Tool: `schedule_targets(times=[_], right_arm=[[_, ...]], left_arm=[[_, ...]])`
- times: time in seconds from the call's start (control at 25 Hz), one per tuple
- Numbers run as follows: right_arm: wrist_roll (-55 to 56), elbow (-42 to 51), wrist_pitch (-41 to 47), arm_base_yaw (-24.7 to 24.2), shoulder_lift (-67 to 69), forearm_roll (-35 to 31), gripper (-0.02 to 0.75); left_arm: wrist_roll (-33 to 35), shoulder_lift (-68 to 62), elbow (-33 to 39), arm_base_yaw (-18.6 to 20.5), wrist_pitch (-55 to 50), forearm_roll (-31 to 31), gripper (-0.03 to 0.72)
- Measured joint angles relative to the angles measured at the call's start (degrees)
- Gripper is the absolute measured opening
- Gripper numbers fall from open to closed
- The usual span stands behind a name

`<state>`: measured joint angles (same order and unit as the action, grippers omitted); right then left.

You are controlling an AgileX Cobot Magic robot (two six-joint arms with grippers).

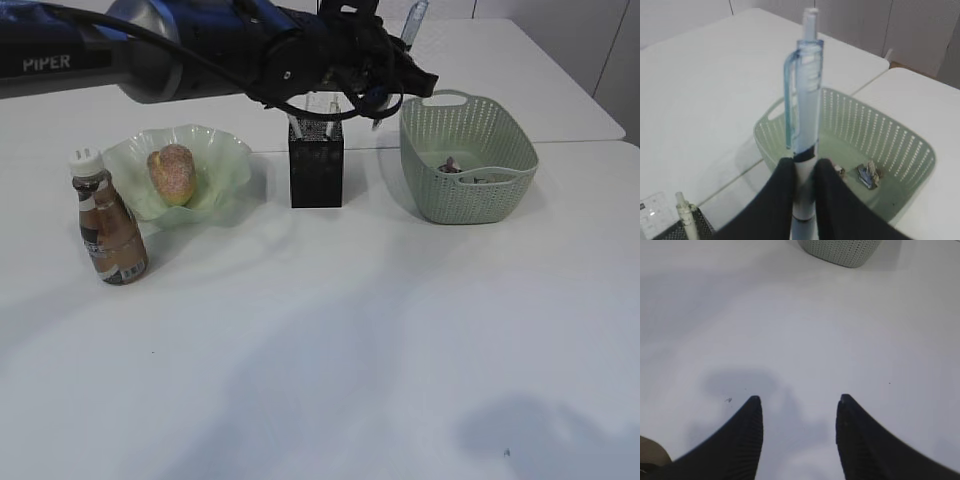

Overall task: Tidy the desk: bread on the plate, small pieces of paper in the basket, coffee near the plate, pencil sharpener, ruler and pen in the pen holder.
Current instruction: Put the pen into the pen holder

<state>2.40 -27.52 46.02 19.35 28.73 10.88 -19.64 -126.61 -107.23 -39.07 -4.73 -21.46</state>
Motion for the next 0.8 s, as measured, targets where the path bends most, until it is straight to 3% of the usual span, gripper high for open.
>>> schedule_targets(times=[0.8], right_arm=[[0.03,0.00,0.00,0.00,0.00,0.00,0.386]], left_arm=[[0.00,-1.77,0.00,7.65,8.92,-0.87,0.061]])
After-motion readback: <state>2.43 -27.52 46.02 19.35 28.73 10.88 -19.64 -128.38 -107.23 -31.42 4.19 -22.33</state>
